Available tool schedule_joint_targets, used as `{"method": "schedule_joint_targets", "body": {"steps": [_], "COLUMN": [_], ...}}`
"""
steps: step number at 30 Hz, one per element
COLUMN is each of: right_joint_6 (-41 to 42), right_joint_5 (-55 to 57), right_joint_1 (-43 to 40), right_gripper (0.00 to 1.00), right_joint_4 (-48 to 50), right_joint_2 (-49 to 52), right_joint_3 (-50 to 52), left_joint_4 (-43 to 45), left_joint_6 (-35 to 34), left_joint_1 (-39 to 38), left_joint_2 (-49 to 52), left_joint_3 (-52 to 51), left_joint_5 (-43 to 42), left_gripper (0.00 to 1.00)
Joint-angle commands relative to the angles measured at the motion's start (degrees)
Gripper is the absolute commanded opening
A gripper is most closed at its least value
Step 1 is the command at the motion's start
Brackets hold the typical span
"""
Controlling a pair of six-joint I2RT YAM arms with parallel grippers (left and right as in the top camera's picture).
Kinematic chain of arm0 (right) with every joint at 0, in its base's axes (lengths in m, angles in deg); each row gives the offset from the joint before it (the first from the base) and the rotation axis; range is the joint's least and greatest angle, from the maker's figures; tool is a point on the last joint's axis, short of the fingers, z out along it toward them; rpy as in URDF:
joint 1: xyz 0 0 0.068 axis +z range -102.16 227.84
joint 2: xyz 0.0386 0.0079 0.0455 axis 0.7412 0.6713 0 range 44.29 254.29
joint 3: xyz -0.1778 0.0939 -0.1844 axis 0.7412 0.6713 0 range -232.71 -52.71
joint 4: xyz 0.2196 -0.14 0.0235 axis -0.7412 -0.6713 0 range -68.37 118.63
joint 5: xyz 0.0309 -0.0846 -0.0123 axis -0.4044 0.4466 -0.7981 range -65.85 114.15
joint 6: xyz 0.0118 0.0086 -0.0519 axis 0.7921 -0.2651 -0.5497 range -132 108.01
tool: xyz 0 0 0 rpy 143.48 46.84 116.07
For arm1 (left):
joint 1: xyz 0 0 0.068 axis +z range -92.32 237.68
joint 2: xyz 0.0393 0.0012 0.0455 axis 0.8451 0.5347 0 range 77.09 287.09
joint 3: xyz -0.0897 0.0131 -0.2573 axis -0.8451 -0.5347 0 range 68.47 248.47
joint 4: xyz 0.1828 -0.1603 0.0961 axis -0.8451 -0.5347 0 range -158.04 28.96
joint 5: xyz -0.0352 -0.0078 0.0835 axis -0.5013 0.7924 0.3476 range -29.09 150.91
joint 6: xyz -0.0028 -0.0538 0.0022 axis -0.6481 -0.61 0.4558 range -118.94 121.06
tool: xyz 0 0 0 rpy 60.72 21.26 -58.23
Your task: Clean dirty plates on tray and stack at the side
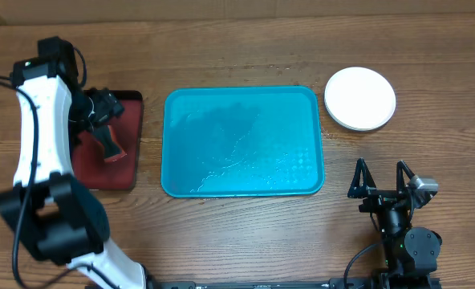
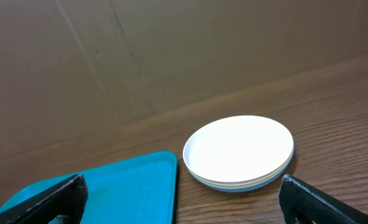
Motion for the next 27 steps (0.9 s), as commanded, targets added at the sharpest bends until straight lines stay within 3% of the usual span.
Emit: {"method": "schedule_joint_targets", "body": {"steps": [1,10,16,27], "right_joint_6": [-0.39,-0.39,-0.39,-0.39], "right_joint_5": [0.55,0.55,0.55,0.55], "right_joint_1": [0.33,0.33,0.33,0.33], "right_gripper": [1.00,1.00,1.00,1.00], "right_joint_4": [0.31,0.31,0.31,0.31], "right_joint_2": [-0.63,-0.63,-0.63,-0.63], "right_joint_3": [0.59,0.59,0.59,0.59], "left_joint_4": [4.70,20.04,28.79,41.81], "left_joint_6": [3.04,21.90,24.11,30.25], "left_joint_1": [-2.56,-8.37,-9.14,-9.20], "left_joint_2": [-9.38,-27.32,-41.53,-60.08], "left_joint_3": [-3.91,-23.19,-39.15,-57.59], "left_joint_5": [-1.18,-9.60,-10.71,-11.19], "left_gripper": [1.00,1.00,1.00,1.00]}}
